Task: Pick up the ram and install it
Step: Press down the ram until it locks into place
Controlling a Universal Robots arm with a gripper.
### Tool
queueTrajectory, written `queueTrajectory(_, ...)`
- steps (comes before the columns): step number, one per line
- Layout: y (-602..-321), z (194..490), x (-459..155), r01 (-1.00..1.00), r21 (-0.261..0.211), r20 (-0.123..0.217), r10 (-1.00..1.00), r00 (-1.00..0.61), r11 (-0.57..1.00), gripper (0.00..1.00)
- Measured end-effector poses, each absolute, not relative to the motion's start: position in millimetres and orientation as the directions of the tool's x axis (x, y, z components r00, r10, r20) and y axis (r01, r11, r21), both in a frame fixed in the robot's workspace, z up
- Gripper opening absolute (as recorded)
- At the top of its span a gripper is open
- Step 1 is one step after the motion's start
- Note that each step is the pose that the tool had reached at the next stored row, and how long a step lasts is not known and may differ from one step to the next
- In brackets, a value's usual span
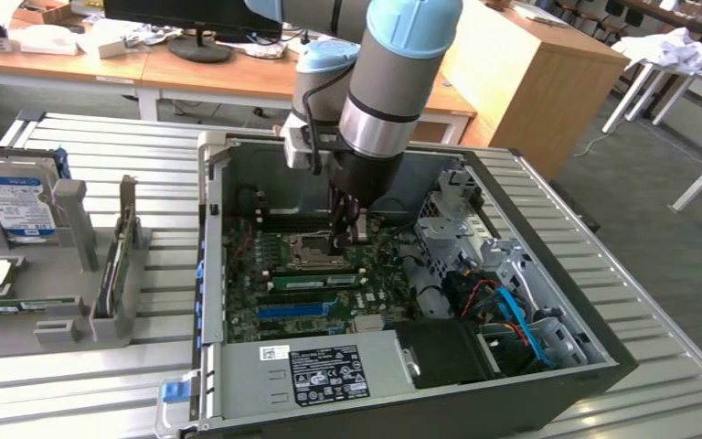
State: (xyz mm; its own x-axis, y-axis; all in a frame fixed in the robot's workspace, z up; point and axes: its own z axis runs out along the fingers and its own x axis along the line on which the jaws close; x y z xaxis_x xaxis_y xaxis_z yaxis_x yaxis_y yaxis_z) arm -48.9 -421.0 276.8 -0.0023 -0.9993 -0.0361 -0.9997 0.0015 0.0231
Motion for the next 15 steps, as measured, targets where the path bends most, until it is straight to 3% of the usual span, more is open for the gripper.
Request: queueTrajectory(15,-421.1,276.8,-46.3,-1.0,0.023,-0.036,-0.999,-0.002,0.002,0.11)
